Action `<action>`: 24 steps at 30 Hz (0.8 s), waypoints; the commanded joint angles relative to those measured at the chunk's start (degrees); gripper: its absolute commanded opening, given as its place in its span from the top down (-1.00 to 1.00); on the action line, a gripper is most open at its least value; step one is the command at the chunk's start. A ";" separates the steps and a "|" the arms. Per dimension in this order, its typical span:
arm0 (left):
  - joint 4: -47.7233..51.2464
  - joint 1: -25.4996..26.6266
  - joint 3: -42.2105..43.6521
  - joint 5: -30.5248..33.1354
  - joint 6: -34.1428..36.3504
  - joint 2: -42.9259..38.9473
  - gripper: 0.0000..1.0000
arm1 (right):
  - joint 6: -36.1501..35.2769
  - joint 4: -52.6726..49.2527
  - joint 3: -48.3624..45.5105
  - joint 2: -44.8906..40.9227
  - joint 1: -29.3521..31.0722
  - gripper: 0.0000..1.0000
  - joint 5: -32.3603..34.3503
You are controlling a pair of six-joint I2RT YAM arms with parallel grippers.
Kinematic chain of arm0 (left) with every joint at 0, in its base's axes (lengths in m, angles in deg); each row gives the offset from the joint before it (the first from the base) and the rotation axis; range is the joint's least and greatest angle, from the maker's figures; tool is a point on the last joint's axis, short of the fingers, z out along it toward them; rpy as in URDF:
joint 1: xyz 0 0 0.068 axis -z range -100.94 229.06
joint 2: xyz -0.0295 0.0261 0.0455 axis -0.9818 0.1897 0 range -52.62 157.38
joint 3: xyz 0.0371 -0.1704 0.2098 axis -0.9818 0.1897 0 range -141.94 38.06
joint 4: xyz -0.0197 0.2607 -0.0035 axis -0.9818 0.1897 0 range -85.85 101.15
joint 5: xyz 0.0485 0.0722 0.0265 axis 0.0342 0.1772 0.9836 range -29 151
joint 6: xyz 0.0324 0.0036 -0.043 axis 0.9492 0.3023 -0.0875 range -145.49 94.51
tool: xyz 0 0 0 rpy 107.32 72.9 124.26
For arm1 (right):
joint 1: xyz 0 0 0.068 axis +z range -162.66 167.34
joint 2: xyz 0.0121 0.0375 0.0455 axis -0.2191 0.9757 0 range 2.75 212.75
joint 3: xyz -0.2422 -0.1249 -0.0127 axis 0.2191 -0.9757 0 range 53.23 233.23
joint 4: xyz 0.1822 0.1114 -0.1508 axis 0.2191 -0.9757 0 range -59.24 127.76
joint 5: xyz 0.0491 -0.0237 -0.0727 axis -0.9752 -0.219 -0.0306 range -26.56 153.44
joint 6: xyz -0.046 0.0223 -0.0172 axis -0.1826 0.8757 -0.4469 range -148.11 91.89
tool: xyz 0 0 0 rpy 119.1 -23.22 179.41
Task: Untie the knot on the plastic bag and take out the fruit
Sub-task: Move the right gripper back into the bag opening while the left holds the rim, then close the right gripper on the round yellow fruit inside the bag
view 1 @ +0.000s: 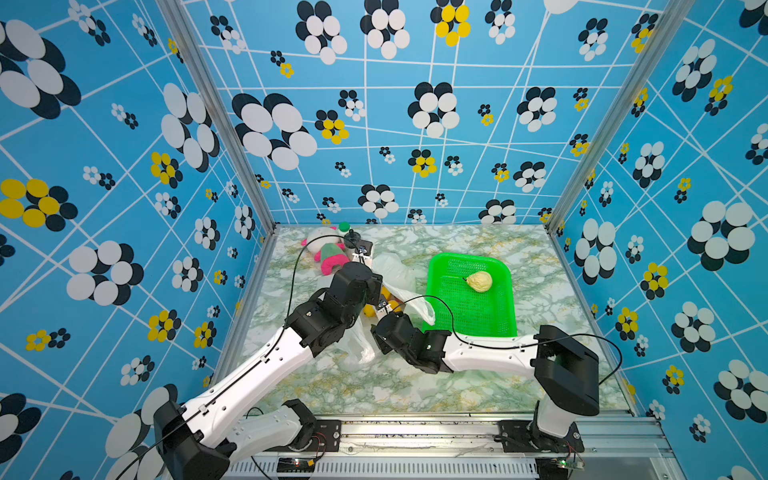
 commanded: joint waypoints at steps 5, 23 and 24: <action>0.42 -0.50 0.08 0.02 -1.62 -1.86 1.00 | 3.99 -6.93 5.21 5.17 -3.69 -0.57 3.40; -0.66 -0.59 1.93 1.64 -0.48 -2.84 1.00 | 7.08 -11.78 13.84 17.01 -9.01 -0.46 -4.97; -0.77 -0.63 1.95 1.53 -0.39 -2.66 1.00 | 7.01 -12.43 13.97 16.96 -8.96 -0.34 -4.97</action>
